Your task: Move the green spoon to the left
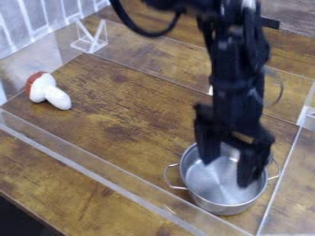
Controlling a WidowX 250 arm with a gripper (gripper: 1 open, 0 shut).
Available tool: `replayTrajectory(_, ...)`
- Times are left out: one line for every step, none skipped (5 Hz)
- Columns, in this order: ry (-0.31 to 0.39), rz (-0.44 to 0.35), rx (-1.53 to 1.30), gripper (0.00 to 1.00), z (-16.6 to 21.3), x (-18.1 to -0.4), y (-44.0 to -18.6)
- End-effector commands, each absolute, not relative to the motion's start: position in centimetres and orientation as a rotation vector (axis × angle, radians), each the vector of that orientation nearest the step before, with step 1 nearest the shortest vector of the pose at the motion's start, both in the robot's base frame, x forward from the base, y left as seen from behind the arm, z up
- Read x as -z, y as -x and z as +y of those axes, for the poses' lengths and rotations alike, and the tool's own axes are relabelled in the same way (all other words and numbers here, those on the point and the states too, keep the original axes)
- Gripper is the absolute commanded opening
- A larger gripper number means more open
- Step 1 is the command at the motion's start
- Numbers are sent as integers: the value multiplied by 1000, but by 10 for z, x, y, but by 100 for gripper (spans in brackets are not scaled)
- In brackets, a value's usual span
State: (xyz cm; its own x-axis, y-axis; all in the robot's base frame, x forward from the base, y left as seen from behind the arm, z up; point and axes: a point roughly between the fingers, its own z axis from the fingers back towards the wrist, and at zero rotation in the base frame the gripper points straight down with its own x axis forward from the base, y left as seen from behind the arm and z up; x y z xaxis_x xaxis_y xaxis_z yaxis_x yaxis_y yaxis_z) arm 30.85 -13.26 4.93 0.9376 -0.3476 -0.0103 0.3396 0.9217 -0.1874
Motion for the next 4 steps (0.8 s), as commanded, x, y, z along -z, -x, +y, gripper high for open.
replayTrajectory(181, 22, 395, 100, -138, -44, -309)
replayTrajectory(176, 63, 412, 100, -134, -41, -305)
replayTrajectory(176, 74, 357, 0, -129, -39, -303)
replayTrajectory(175, 72, 303, 0, -124, -38, -301)
